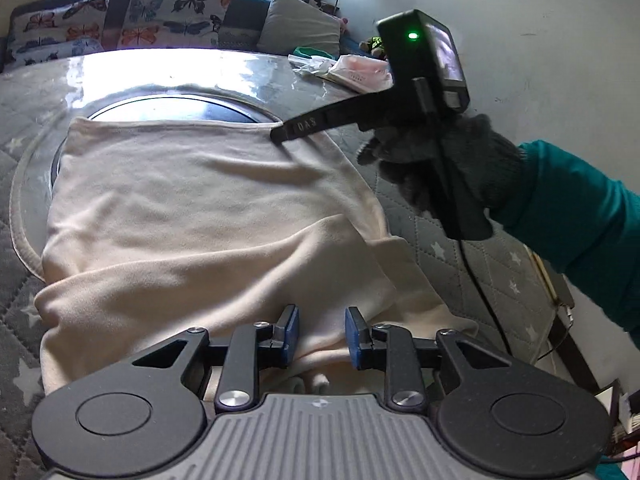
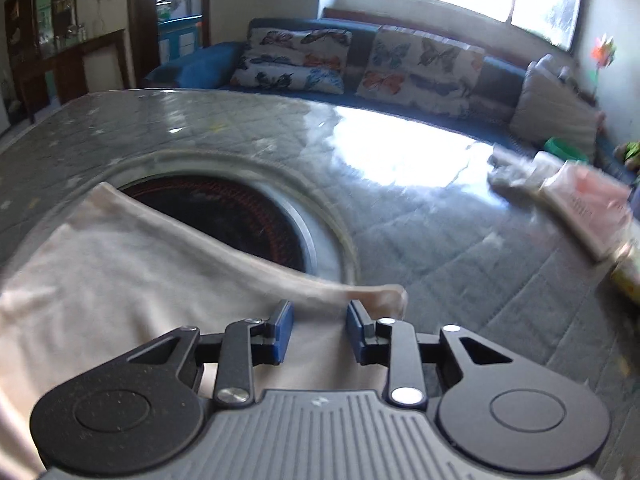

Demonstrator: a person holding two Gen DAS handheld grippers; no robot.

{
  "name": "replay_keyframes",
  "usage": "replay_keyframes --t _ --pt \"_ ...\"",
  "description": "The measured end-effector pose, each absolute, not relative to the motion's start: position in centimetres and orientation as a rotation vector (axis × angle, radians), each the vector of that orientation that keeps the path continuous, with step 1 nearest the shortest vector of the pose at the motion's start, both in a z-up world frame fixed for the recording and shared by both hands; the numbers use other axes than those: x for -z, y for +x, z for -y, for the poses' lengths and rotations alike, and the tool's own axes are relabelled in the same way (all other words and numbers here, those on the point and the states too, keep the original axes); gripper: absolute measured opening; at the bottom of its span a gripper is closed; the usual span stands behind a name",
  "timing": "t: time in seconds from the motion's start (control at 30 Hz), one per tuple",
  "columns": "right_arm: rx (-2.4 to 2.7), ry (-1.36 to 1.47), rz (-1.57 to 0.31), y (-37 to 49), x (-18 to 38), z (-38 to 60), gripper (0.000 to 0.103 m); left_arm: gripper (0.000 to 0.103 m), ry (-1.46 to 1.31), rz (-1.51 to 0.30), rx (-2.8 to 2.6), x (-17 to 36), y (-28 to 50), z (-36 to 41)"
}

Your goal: Fold clothes

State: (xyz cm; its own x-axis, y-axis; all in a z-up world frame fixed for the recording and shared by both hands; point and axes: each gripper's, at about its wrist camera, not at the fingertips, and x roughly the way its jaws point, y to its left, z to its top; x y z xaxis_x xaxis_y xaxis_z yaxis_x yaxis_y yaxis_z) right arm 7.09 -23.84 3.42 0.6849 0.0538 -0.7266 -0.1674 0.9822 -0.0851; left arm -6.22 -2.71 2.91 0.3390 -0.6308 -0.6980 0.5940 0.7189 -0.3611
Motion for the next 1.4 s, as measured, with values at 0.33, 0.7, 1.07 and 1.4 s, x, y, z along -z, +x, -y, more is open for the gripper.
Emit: replay_keyframes --t 0.33,0.7,1.07,1.4 --pt "-0.185 -0.162 -0.793 6.5 -5.3 23.6 0.03 0.032 -0.059 -0.923 0.805 -3.2 -6.5 2.7" --pt "-0.243 -0.166 -0.824 1.4 -6.4 23.9 0.035 0.041 0.058 -0.838 0.834 -5.3 -8.6 4.8" --pt "-0.289 -0.143 -0.735 -6.6 -9.3 24.9 0.046 0.023 0.236 -0.778 0.79 -3.3 -9.1 9.0" --pt "-0.293 -0.098 -0.698 -10.3 -9.2 25.2 0.046 0.004 -0.01 -0.716 0.654 -5.9 -7.5 2.4"
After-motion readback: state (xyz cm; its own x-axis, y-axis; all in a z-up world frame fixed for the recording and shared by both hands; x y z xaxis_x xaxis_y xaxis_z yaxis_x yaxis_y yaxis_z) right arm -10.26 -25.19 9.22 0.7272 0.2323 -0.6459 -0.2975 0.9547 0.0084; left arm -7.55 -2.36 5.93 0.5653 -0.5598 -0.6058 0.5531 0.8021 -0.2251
